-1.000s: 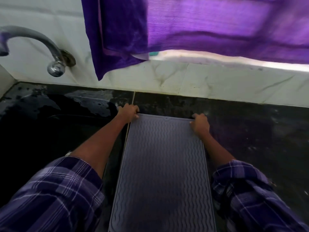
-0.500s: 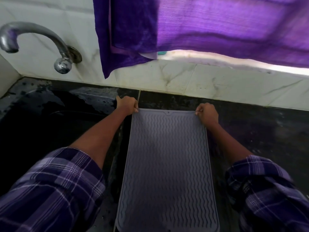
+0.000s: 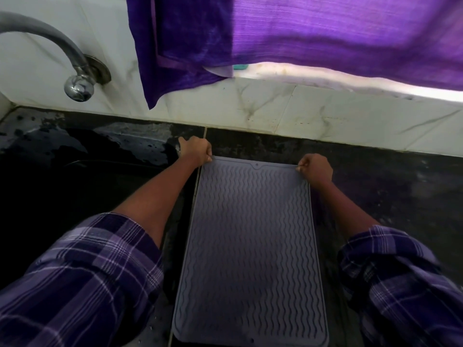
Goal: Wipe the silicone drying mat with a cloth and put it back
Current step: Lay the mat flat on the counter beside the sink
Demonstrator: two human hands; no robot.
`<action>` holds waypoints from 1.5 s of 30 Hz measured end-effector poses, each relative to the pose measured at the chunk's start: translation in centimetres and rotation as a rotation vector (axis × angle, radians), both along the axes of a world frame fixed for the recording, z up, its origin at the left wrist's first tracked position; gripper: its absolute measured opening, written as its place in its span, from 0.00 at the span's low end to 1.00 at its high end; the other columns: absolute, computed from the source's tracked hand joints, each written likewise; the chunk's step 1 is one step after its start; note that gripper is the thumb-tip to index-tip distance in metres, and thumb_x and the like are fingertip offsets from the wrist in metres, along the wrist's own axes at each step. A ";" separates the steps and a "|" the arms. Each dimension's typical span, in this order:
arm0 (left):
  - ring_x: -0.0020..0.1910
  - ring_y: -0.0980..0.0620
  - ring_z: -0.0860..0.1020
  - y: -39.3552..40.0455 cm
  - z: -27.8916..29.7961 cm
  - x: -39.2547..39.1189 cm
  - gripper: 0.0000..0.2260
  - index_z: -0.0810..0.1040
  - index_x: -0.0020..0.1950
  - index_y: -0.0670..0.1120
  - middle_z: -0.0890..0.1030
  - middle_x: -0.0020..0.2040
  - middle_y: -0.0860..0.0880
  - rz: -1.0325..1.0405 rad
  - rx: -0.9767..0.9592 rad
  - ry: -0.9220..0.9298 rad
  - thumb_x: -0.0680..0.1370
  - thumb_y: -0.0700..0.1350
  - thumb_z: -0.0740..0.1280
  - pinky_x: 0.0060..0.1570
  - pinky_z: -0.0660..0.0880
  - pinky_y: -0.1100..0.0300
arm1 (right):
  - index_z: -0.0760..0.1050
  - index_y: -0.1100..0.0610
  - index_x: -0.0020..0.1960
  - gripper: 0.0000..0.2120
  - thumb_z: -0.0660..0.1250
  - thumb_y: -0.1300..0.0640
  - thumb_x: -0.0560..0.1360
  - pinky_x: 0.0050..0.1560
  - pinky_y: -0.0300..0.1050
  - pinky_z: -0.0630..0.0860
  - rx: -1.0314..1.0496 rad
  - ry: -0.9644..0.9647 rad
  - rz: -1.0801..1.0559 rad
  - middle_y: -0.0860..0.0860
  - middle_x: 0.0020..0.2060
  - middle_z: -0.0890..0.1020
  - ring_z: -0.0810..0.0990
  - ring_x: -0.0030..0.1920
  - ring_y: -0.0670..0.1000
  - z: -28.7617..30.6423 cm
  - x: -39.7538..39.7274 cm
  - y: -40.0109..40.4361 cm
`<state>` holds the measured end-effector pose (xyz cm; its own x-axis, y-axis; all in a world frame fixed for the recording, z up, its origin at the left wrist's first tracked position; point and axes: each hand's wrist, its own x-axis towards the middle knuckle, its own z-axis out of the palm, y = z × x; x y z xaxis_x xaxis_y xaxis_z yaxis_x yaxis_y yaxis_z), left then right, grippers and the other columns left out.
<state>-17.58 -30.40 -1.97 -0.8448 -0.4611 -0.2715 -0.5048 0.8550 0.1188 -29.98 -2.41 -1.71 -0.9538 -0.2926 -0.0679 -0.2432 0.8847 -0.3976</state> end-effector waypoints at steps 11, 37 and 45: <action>0.62 0.48 0.73 -0.1 -0.3 -0.3 0.06 0.83 0.51 0.51 0.81 0.55 0.50 0.024 -0.019 -0.023 0.77 0.49 0.69 0.69 0.58 0.39 | 0.81 0.61 0.47 0.05 0.69 0.61 0.73 0.50 0.48 0.77 0.003 -0.004 -0.008 0.58 0.48 0.84 0.82 0.51 0.56 -0.9 -0.2 -0.5; 0.63 0.48 0.71 -0.7 -0.8 1.0 0.06 0.81 0.52 0.50 0.83 0.51 0.50 0.033 0.022 0.177 0.76 0.45 0.70 0.67 0.59 0.43 | 0.77 0.61 0.57 0.12 0.68 0.60 0.75 0.54 0.53 0.76 0.085 0.089 -0.062 0.61 0.57 0.78 0.75 0.60 0.60 -2.8 0.4 -1.4; 0.65 0.46 0.70 -0.1 0.1 8.8 0.09 0.80 0.56 0.48 0.83 0.53 0.48 0.072 -0.006 0.254 0.76 0.46 0.69 0.65 0.61 0.47 | 0.72 0.63 0.63 0.17 0.65 0.58 0.76 0.56 0.57 0.75 0.007 0.094 0.066 0.63 0.59 0.75 0.74 0.61 0.62 -2.4 6.9 2.1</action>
